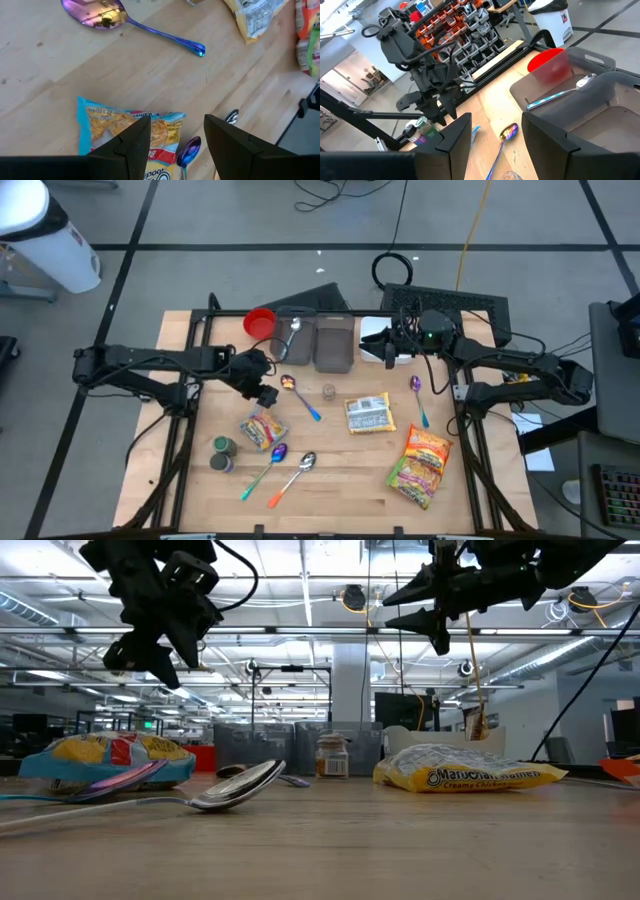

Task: Pick & Place Food Item
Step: Put the yellow noodle pack into the right black bin

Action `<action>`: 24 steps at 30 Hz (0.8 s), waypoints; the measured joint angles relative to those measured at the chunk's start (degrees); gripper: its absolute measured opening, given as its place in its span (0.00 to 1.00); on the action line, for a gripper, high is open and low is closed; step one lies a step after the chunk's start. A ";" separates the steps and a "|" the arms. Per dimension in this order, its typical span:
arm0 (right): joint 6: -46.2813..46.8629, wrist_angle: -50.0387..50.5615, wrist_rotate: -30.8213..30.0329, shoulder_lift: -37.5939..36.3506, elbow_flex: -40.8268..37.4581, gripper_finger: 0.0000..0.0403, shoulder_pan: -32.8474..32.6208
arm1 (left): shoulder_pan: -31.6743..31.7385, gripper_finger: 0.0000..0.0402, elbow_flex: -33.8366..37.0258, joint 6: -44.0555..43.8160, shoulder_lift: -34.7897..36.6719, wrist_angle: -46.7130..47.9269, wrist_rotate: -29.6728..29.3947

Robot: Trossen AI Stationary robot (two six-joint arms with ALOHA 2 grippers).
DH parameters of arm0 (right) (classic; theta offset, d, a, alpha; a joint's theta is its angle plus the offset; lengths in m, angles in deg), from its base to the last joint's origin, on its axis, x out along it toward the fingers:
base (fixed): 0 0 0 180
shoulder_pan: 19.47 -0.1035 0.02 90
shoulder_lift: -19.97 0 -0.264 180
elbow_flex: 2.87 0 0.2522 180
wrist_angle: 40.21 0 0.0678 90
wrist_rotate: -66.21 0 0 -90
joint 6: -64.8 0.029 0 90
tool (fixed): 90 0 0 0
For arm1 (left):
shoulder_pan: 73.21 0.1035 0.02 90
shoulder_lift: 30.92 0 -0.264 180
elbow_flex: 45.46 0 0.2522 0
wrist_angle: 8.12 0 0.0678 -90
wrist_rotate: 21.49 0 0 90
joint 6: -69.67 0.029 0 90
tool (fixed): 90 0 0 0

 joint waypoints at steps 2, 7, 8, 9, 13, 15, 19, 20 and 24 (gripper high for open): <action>0.02 -0.01 0.02 0.00 -0.01 0.41 0.00 | 0.33 0.48 0.00 -0.02 0.00 -0.99 0.29; 0.03 -0.14 0.08 0.00 0.00 0.41 0.00 | 0.64 0.48 0.00 1.90 0.00 -5.61 0.01; 0.04 -0.14 0.31 0.00 0.00 0.41 0.00 | 0.64 0.48 0.00 2.47 0.00 -6.79 -0.06; 0.04 -0.16 1.25 0.00 0.00 0.41 0.00 | 0.61 0.48 0.00 3.01 0.00 -7.96 -0.32; -0.61 -0.14 9.94 -0.02 0.00 0.41 0.02 | 0.59 0.48 0.00 4.04 0.00 -11.76 -1.03; 0.94 0.09 14.69 -0.07 0.01 0.41 -0.02 | 0.59 0.48 0.00 4.20 0.00 -13.09 -1.04; 11.40 6.42 16.24 -0.07 0.01 0.41 0.00 | 0.59 0.48 0.00 5.17 0.00 -14.50 -1.08; 13.30 8.74 16.26 -0.08 0.01 0.41 -0.01 | 0.59 0.48 0.00 5.29 0.00 -14.47 -1.09; 14.78 19.81 13.66 -2.24 0.01 0.41 -2.11 | 0.58 0.48 0.00 5.52 0.00 -14.47 -1.10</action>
